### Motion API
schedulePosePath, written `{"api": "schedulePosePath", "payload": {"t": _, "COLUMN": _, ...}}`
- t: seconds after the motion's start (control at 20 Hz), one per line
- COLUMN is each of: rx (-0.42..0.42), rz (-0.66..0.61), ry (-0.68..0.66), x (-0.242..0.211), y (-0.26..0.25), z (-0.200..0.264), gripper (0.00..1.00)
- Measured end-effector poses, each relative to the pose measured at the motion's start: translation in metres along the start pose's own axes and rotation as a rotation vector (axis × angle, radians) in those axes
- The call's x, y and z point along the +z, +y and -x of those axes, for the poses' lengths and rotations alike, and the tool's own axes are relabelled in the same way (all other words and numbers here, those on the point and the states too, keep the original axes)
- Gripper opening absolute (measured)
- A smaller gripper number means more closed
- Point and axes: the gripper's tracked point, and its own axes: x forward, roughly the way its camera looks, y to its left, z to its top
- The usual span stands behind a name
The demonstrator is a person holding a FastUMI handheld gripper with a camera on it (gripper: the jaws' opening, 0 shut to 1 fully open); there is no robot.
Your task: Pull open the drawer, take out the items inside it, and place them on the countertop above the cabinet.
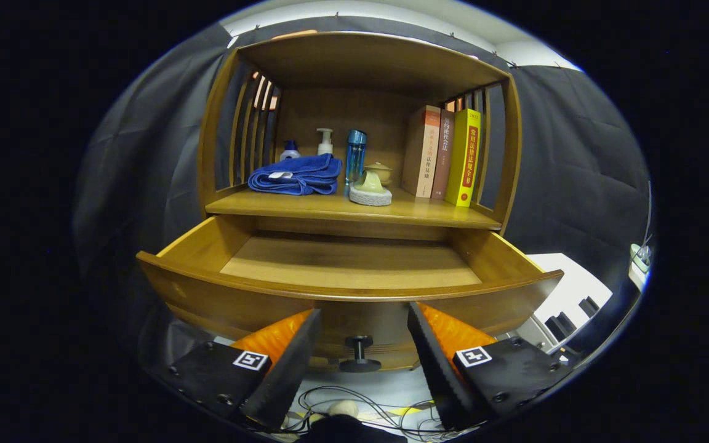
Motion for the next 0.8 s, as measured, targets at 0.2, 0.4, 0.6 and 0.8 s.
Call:
{"api": "schedulePosePath", "payload": {"t": 0.2, "rx": -0.018, "rz": -0.063, "ry": -0.018, "x": 0.012, "y": -0.002, "z": -0.022, "gripper": 0.96}}
{"api": "schedulePosePath", "payload": {"t": 0.4, "rx": -0.023, "rz": -0.043, "ry": -0.006, "x": 0.015, "y": -0.001, "z": -0.045, "gripper": 0.95}}
{"api": "schedulePosePath", "payload": {"t": 0.6, "rx": -0.02, "rz": -0.037, "ry": -0.006, "x": 0.017, "y": 0.0, "z": -0.062, "gripper": 0.95}}
{"api": "schedulePosePath", "payload": {"t": 0.8, "rx": -0.016, "rz": -0.023, "ry": -0.004, "x": 0.021, "y": 0.002, "z": -0.076, "gripper": 0.96}}
